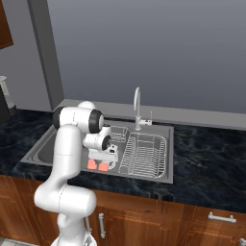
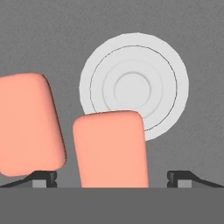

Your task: Pick up the bar soap and bar soap from the sink, and place them back in the cabinet, and close the cabinet doors.

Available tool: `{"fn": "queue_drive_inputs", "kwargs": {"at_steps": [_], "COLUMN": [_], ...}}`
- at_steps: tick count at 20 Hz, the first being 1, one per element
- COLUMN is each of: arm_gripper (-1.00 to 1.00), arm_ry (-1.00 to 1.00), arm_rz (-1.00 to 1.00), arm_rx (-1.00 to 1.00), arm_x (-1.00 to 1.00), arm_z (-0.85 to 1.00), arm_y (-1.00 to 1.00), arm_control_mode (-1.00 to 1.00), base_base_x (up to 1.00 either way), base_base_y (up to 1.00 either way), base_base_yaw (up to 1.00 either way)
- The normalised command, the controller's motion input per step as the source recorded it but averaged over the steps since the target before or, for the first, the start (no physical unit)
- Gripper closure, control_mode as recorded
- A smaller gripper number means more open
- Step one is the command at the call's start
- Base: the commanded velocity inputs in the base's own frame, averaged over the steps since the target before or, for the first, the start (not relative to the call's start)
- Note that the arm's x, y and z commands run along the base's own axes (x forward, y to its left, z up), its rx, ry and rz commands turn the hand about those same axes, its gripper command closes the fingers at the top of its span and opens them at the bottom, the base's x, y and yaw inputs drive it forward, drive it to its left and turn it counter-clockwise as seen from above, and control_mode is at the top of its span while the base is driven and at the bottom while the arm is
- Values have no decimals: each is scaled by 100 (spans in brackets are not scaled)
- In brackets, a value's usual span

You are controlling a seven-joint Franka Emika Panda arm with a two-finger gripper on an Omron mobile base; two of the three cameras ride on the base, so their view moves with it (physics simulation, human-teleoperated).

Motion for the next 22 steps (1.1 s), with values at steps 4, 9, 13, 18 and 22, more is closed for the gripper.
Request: {"fn": "queue_drive_inputs", "kwargs": {"at_steps": [4,9,13,18,22], "arm_gripper": [-100,-100,-100,-100,-100], "arm_ry": [0,0,0,0,0], "arm_rz": [0,0,0,0,0], "arm_rx": [0,0,0,0,0], "arm_x": [0,0,0,0,-3], "arm_z": [-3,-8,-11,-11,-9], "arm_y": [0,0,0,0,0], "arm_control_mode": [-100,-100,-100,-100,-100], "base_base_x": [0,0,0,0,0], "base_base_y": [0,0,0,0,0], "base_base_yaw": [0,0,0,0,0]}}
